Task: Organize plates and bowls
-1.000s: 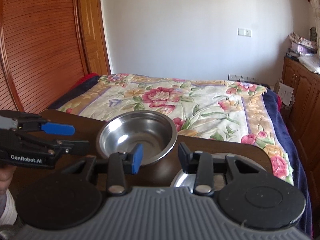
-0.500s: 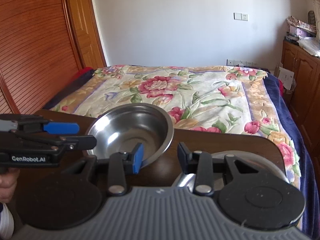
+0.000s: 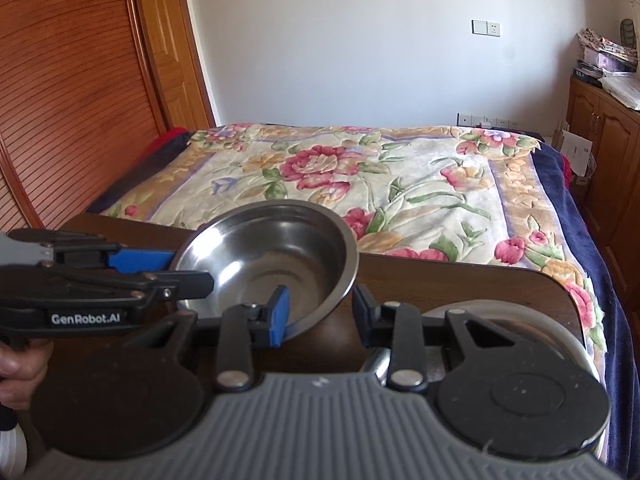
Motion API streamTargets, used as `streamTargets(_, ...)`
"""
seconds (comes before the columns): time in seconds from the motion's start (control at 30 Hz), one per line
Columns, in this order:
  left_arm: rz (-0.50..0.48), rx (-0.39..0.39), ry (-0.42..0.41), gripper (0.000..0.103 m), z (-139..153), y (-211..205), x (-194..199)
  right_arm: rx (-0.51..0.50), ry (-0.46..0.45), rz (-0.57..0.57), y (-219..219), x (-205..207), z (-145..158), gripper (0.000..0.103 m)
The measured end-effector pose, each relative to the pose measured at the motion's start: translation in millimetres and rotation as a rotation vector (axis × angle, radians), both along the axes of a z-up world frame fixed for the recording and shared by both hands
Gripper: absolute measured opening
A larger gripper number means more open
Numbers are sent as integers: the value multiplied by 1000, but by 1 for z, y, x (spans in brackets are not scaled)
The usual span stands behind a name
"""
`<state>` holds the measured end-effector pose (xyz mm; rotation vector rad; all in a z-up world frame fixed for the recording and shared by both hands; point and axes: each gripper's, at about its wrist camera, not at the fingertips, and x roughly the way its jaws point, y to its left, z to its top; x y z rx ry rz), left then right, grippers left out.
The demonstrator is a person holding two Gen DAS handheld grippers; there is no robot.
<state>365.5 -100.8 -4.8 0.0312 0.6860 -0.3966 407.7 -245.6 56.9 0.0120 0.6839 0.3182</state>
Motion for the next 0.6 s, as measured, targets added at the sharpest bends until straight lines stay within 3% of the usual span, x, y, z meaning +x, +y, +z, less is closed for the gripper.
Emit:
streamTargets(0.13, 2, 0, 4, 31, -1, 1, 0, 13, 12, -1, 0, 1, -2, 30)
streamTargets(0.3, 9, 1, 4, 26, 1, 3, -2, 21, 4, -8, 0, -4, -1, 25)
streamTargets(0.6, 0, 10, -16, 26, 13, 10, -19, 27, -52, -7, 1, -25, 7, 24)
